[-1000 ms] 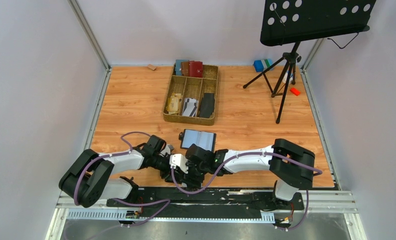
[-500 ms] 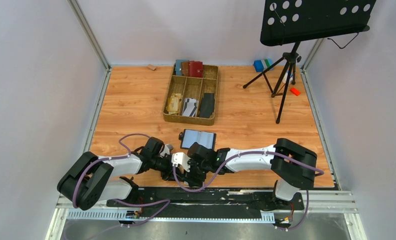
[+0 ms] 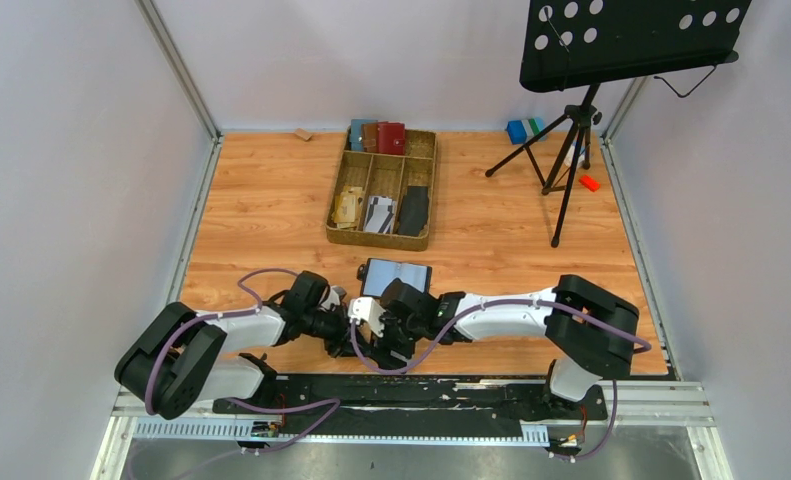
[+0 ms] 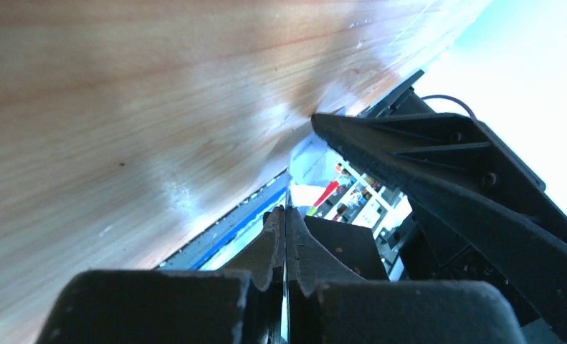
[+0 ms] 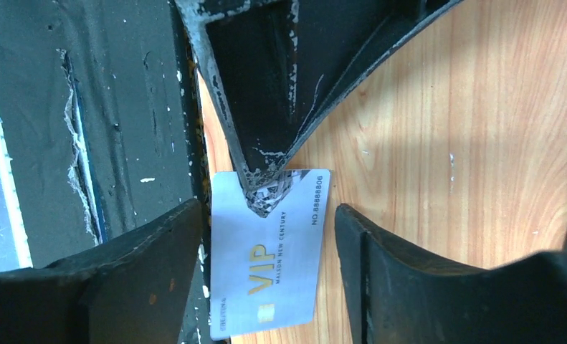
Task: Take the credit cards out of the card holder
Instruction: Pick up the credit card at the corner of the board, then place the credit card in the storage box.
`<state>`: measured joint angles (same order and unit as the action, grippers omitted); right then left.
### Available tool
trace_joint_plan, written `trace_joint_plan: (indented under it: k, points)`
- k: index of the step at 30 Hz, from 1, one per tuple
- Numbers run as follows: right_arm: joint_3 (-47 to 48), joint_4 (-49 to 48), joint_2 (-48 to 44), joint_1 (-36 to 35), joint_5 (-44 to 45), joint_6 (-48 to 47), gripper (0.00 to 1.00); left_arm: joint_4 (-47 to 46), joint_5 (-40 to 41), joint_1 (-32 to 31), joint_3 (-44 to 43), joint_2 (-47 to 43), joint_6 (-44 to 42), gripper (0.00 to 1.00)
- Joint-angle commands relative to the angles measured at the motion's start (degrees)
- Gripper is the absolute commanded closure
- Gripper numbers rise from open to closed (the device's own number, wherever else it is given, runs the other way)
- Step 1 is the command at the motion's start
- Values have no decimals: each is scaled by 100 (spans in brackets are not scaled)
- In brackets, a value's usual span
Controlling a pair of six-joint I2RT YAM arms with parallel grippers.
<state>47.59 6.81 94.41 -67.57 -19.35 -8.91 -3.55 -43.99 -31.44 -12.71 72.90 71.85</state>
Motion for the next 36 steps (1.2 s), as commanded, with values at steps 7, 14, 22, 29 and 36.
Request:
trace_joint_plan:
  k: [7, 14, 22, 29, 36]
  points:
    - [-101, 196, -643, 246, -111, 385, 9, 840, -101, -29, -448, 119, -31, 100]
    - [46, 547, -1557, 593, -76, 768, 0, 1306, -94, -29, -830, -20, -257, 100]
    - [-609, 711, -2781, 1183, -49, 3666, 0, 1744, 13, -28, -1143, -333, -500, 100]
    - [-1979, 268, -3909, 1255, 347, 7713, 1, 1750, 56, -29, -1076, -395, -515, 100]
    - [-2533, -236, -3807, 1211, 751, 8918, 36, 1711, 62, -29, -1089, -393, -506, 100]
